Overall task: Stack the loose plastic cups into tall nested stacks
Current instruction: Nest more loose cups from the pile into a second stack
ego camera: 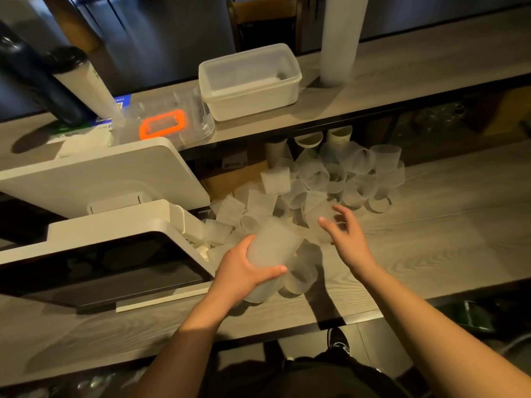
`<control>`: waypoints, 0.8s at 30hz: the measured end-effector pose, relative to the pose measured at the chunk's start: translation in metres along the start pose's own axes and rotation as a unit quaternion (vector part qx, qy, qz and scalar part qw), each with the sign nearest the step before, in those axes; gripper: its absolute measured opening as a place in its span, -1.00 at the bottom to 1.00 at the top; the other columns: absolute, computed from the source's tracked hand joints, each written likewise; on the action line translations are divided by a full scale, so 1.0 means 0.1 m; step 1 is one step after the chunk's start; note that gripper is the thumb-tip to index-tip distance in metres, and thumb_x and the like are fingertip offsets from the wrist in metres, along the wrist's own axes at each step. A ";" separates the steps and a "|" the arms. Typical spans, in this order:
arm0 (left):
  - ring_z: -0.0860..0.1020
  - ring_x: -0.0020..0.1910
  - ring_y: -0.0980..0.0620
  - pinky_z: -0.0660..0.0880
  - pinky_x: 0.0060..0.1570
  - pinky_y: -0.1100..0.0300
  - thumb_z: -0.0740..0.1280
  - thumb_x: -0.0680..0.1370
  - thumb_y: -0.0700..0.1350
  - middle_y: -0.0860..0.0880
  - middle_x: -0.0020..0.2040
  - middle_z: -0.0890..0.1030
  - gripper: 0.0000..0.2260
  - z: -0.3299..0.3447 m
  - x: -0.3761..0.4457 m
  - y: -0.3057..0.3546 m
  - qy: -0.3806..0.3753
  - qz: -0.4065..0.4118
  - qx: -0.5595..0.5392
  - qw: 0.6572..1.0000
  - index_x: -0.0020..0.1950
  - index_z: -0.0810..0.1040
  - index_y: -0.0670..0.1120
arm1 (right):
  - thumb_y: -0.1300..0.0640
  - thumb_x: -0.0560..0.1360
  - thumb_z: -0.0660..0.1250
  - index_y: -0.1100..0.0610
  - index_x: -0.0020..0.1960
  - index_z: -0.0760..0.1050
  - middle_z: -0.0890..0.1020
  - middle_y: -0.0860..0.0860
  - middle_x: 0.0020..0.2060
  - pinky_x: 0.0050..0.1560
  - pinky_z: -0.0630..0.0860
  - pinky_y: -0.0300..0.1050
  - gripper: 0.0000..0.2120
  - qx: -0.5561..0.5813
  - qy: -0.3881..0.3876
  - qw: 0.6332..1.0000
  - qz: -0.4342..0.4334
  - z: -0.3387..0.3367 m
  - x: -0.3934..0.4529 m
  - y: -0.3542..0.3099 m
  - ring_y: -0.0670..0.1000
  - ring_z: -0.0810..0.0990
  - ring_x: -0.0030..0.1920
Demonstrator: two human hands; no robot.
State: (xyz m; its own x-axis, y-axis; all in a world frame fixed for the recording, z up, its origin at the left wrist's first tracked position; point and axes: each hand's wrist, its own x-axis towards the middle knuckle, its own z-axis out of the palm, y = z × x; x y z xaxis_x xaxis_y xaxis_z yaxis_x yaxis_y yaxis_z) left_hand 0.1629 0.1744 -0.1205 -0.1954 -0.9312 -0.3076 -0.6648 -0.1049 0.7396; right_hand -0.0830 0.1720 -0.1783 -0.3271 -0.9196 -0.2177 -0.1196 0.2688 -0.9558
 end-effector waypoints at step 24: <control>0.50 0.02 0.23 0.46 -0.13 0.27 0.60 0.22 0.24 0.19 0.09 0.52 -0.28 0.07 -0.06 0.19 -0.014 0.034 0.023 0.999 0.29 0.38 0.18 | -0.43 0.42 0.06 -0.11 0.47 0.34 0.37 -0.15 0.37 0.36 0.20 -0.40 -0.29 -0.028 -0.224 0.971 -0.074 0.15 -0.41 -0.56 -0.29 0.30 0.39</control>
State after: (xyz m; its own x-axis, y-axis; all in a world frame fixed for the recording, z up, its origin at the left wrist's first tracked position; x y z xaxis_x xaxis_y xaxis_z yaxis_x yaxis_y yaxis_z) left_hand 0.1465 0.1809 -0.1091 -0.2618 -0.9253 -0.2742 -0.6813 -0.0241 0.7316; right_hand -0.0488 0.1908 -0.1190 0.1371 -0.9785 -0.1542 -0.1885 0.1270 -0.9738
